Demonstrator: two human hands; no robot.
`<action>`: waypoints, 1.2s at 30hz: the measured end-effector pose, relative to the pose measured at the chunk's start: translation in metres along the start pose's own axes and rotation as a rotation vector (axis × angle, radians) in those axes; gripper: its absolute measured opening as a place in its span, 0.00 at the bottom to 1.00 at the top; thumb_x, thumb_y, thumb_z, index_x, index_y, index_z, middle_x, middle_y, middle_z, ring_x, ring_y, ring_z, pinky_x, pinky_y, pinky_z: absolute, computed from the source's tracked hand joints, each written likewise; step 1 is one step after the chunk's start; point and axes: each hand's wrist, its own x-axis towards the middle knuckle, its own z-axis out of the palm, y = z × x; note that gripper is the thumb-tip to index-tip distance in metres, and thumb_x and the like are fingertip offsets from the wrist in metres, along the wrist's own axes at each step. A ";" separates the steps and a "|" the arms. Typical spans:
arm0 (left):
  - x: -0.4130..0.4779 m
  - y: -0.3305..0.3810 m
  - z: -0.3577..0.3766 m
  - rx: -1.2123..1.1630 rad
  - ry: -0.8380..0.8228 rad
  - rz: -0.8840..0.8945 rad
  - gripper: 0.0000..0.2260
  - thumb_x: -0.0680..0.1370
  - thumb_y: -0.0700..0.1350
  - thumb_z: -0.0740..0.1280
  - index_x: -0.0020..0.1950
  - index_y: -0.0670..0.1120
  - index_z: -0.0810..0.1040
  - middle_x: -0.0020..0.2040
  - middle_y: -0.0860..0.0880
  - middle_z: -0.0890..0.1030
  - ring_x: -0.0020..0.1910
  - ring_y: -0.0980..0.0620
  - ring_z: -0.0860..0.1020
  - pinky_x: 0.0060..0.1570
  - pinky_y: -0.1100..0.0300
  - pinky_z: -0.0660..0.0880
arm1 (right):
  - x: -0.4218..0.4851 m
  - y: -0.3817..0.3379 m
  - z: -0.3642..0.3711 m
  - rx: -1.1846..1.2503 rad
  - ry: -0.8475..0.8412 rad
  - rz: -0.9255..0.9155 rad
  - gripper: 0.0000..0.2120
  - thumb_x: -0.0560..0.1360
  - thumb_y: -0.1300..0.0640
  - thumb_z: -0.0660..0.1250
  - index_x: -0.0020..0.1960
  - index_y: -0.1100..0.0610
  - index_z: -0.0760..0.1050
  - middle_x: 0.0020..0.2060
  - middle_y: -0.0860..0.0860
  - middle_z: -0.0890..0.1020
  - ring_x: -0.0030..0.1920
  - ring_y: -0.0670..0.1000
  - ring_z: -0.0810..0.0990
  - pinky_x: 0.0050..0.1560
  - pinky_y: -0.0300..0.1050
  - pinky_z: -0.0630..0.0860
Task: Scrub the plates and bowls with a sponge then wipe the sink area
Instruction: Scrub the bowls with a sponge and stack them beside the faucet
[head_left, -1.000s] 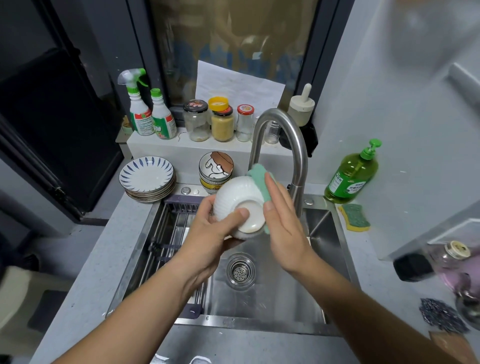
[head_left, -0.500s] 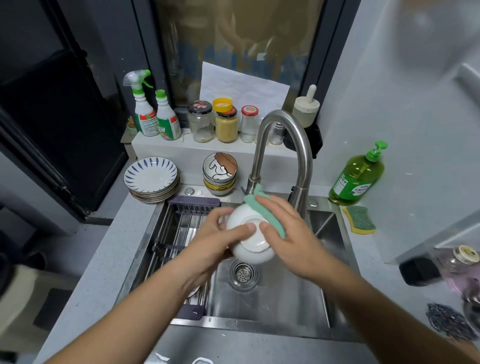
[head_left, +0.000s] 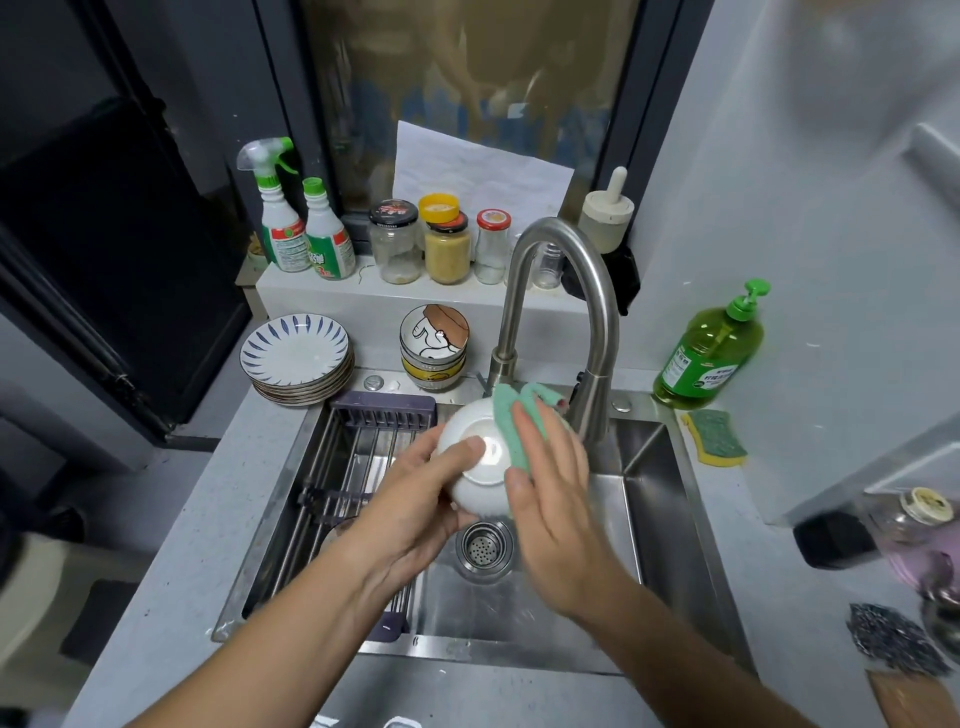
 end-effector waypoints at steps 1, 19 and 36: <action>-0.003 -0.003 0.001 0.015 -0.008 0.007 0.27 0.69 0.40 0.78 0.68 0.42 0.77 0.55 0.40 0.85 0.50 0.44 0.83 0.60 0.34 0.75 | 0.006 0.007 -0.003 0.029 0.012 0.003 0.23 0.83 0.47 0.47 0.78 0.44 0.57 0.78 0.45 0.59 0.79 0.45 0.52 0.79 0.43 0.47; -0.007 -0.010 0.021 -0.395 0.028 0.024 0.23 0.79 0.47 0.65 0.73 0.40 0.74 0.65 0.37 0.81 0.63 0.42 0.82 0.59 0.46 0.81 | 0.014 -0.005 0.008 0.193 0.308 0.137 0.20 0.78 0.53 0.63 0.69 0.51 0.74 0.65 0.43 0.70 0.71 0.46 0.68 0.72 0.50 0.67; -0.002 -0.007 0.021 -0.301 0.145 0.160 0.21 0.83 0.45 0.65 0.74 0.39 0.68 0.66 0.35 0.80 0.65 0.36 0.80 0.57 0.41 0.81 | 0.004 -0.028 0.006 0.190 0.195 0.188 0.27 0.78 0.59 0.54 0.76 0.48 0.67 0.75 0.46 0.65 0.76 0.43 0.62 0.76 0.42 0.61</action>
